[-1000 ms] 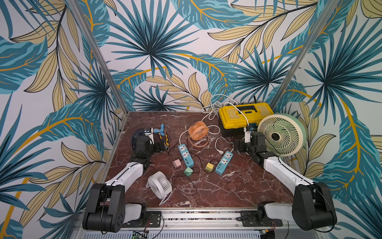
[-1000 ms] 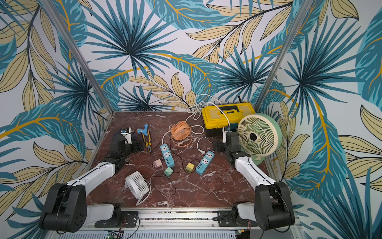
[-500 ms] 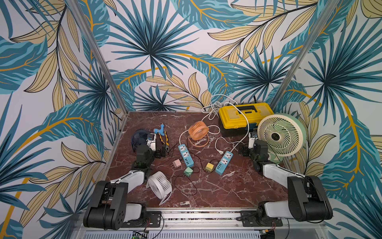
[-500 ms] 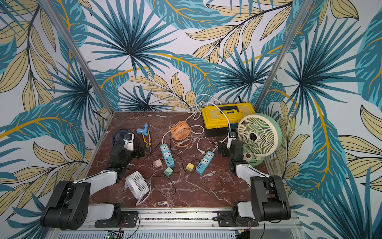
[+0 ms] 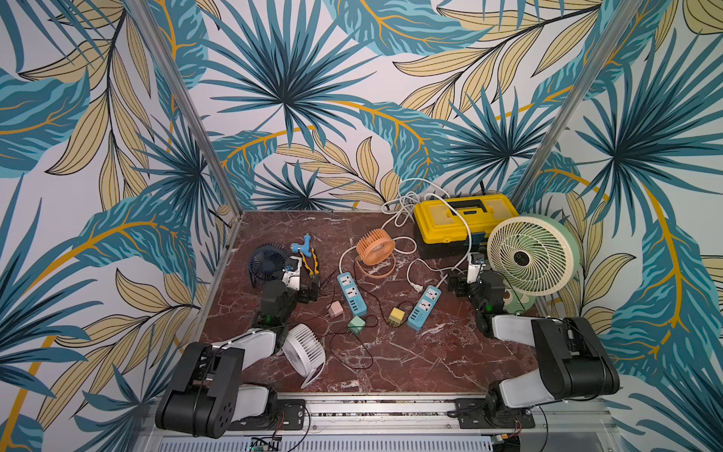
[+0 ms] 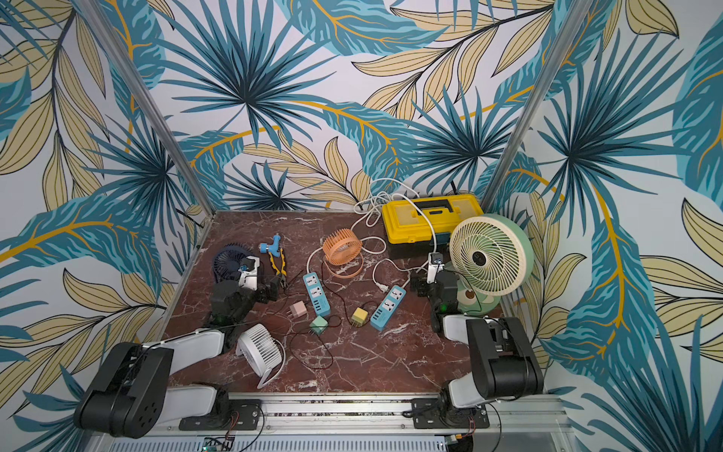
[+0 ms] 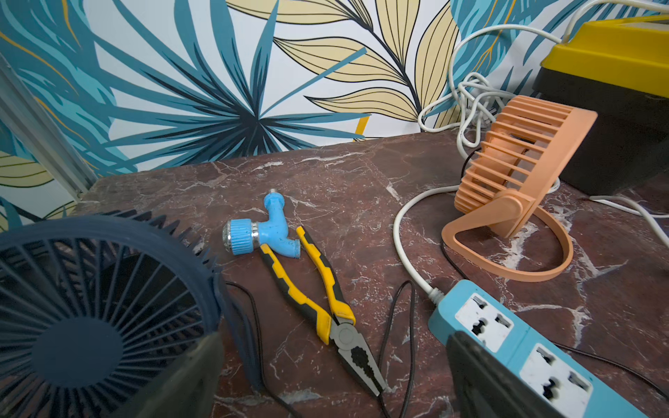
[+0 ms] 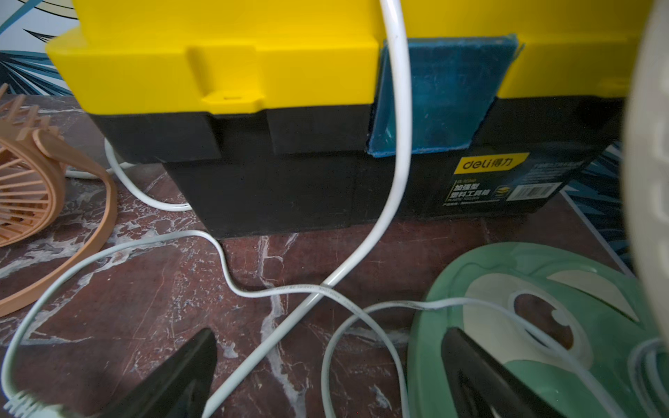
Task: Unplug the desk fan from the power strip
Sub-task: Reset both arms
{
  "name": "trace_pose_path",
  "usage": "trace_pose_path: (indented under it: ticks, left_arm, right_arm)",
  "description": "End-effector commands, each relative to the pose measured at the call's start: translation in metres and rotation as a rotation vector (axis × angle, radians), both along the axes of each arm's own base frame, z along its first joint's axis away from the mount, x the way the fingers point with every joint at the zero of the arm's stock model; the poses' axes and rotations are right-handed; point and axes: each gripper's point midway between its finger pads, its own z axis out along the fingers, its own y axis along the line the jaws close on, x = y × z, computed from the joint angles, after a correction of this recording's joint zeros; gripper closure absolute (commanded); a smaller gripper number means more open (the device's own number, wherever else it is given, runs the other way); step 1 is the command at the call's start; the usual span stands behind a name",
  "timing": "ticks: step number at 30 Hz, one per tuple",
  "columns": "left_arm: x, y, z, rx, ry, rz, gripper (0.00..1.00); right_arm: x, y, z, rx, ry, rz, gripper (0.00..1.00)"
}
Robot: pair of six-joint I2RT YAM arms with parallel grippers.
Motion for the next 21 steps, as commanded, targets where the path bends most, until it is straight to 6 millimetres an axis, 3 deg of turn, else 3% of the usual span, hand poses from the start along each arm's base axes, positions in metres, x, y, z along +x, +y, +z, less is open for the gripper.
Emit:
trace_pose_path:
  ticks: [1,8,15,21]
  left_arm:
    - [-0.004,0.006,0.011,0.020,-0.066,0.043,0.00]
    - [-0.006,0.017,0.011,0.004,-0.072,0.105,0.00]
    - [-0.006,0.014,0.013,0.034,-0.050,0.078,0.00]
    - [-0.010,0.046,0.015,0.113,-0.085,0.220,0.00]
  right_arm:
    - [0.001,0.000,0.010,-0.007,-0.059,-0.007,0.00]
    - [0.001,0.000,0.010,-0.007,-0.057,-0.005,0.01]
    - [0.001,0.000,0.009,-0.005,-0.056,-0.005,0.01]
    - [0.002,0.000,0.010,-0.005,-0.057,-0.006,0.01]
